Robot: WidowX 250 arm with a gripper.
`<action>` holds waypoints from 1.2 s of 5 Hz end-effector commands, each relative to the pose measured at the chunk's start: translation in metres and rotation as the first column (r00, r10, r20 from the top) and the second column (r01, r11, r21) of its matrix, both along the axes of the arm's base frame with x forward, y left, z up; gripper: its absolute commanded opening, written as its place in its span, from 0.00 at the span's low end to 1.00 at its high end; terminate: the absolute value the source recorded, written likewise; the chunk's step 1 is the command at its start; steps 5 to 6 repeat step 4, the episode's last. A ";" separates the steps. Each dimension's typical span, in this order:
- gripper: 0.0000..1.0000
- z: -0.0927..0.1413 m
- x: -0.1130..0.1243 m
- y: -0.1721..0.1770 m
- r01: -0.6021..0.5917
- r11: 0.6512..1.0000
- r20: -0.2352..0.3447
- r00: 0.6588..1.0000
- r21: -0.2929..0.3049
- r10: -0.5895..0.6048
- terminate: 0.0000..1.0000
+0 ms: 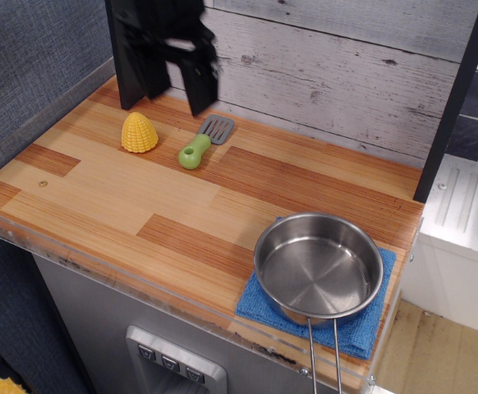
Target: Pick up the yellow cone and place it on the left of the green spatula
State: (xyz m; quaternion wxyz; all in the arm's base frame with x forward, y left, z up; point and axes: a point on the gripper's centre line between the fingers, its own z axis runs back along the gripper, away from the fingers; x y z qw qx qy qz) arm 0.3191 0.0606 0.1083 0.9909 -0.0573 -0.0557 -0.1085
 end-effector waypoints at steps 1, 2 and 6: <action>1.00 0.001 -0.018 -0.013 -0.058 0.996 -0.026 0.998 0.073 0.060 0.00; 1.00 -0.001 -0.021 -0.010 -0.075 0.994 -0.025 0.997 0.079 0.077 0.00; 1.00 -0.001 -0.021 -0.006 -0.020 0.998 -0.066 0.998 0.064 0.025 1.00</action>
